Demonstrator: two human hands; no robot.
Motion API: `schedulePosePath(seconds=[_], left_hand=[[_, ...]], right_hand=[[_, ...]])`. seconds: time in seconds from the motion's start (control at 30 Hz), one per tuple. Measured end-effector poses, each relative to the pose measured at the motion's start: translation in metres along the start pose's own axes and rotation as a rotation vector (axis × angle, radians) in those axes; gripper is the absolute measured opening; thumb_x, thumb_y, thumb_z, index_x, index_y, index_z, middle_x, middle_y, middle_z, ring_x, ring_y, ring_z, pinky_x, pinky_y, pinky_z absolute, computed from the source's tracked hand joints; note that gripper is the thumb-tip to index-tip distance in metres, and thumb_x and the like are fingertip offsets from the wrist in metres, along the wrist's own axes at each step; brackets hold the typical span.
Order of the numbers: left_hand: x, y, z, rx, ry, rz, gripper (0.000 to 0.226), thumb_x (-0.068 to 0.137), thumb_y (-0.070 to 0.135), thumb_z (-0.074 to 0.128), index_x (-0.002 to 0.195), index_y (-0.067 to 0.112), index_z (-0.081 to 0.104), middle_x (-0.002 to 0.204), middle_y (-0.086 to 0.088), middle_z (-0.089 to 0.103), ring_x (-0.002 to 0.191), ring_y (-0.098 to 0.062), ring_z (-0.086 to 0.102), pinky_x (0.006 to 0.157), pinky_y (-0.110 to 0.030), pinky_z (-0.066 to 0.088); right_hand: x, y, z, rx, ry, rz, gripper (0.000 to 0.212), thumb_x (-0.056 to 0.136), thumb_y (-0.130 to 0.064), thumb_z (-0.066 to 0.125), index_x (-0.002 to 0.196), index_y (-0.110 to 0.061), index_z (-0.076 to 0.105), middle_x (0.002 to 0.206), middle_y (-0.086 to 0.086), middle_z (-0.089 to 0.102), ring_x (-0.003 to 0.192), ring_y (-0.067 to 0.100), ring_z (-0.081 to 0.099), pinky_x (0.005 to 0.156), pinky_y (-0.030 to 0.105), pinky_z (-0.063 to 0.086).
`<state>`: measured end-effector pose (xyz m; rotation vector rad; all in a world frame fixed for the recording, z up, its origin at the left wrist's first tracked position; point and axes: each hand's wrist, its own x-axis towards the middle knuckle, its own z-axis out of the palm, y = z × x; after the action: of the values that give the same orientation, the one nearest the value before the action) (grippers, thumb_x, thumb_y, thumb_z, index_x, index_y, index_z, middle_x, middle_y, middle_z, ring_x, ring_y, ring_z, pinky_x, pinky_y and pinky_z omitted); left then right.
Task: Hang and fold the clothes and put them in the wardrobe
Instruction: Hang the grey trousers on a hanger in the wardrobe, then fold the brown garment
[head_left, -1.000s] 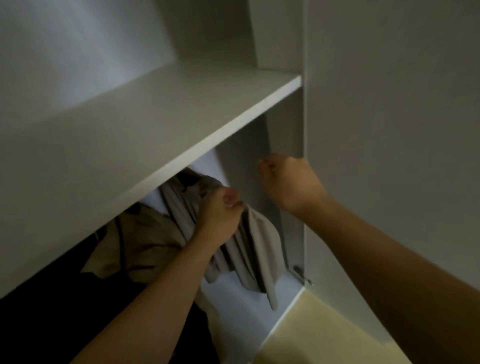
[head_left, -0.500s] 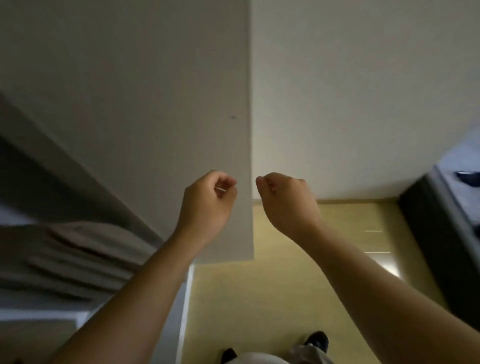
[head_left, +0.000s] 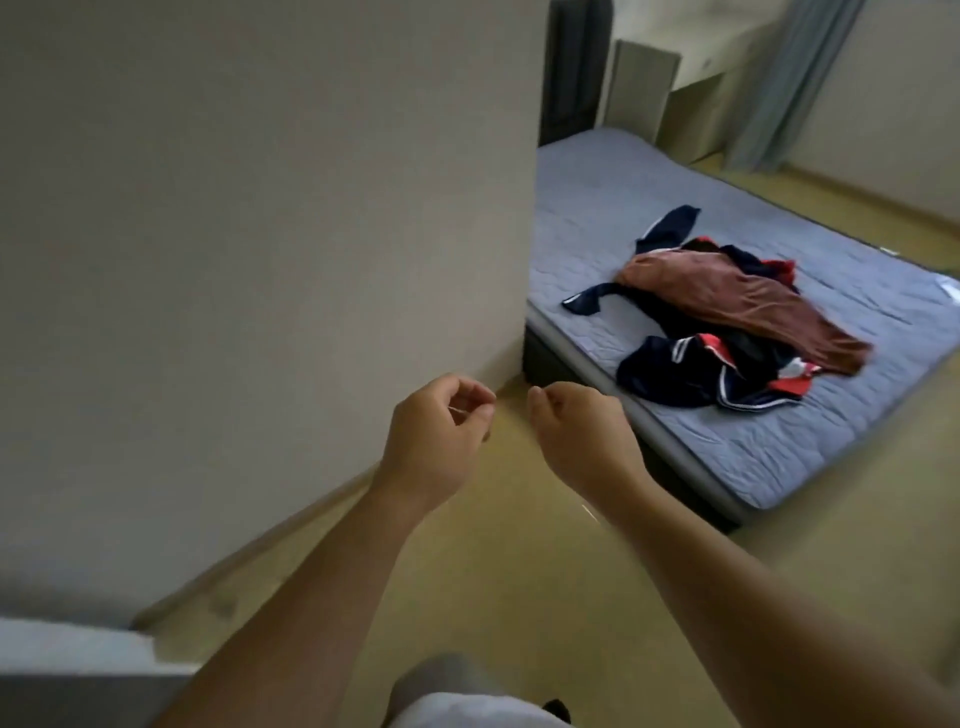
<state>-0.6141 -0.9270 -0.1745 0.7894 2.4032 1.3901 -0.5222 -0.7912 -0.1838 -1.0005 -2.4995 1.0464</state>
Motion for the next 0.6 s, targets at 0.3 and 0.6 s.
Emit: schedulePosePath(seconds=[0.3, 0.6], left_hand=[[0.150, 0.036, 0.183, -0.014, -0.328, 0.025, 0.013, 0.093, 0.020, 0.069, 0.087, 0.032, 0.068, 0.075, 0.021, 0.071, 0.071, 0.002, 0.067, 0.054, -0.007, 0.045], [0.302, 0.115, 0.384, 0.089, -0.737, 0.128, 0.012, 0.093, 0.021, 0.067, 0.090, 0.032, 0.067, 0.075, 0.010, 0.071, 0.071, -0.001, 0.067, 0.058, -0.015, 0.050]], right_hand=[[0.125, 0.152, -0.100, -0.032, 0.196, 0.262, 0.044, 0.103, -0.045, 0.045, 0.071, -0.019, 0.059, 0.061, -0.003, 0.058, 0.055, 0.015, 0.055, 0.049, 0.030, 0.039], [0.230, 0.300, -0.230, -0.097, 0.314, 0.543, 0.040, 0.102, -0.041, 0.046, 0.072, -0.018, 0.059, 0.066, -0.007, 0.059, 0.072, 0.019, 0.058, 0.062, 0.034, 0.042]])
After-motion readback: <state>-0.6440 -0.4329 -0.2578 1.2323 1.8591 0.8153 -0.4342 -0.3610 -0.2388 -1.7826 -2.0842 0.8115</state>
